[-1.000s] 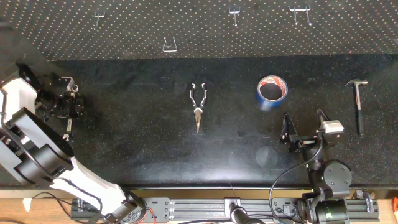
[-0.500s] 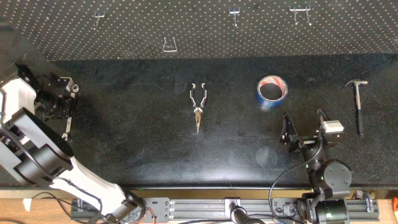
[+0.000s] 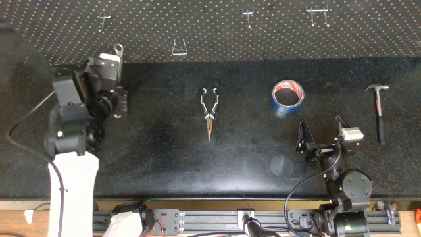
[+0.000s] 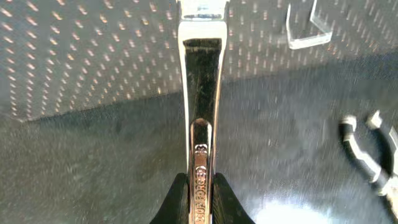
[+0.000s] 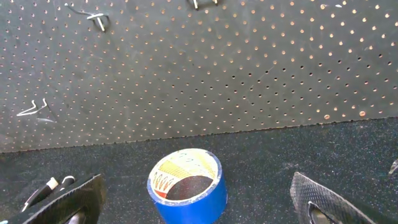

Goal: Place Tools Onto Pegboard

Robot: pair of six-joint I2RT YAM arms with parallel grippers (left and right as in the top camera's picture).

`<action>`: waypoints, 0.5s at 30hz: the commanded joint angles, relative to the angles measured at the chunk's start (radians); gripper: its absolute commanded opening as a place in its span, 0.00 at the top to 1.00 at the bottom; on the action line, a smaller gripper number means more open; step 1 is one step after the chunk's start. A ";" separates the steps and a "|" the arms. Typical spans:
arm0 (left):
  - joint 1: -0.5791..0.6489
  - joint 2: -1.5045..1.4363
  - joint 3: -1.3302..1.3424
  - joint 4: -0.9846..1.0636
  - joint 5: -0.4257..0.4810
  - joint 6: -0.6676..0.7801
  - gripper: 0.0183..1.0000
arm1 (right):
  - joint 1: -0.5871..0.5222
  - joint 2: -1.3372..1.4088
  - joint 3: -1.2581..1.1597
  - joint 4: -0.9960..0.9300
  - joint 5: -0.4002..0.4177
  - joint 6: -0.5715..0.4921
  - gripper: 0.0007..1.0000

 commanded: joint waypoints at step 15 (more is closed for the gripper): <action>0.003 0.119 -0.088 0.368 -0.137 -0.148 0.99 | 0.006 -0.007 -0.003 -0.003 -0.013 0.015 0.02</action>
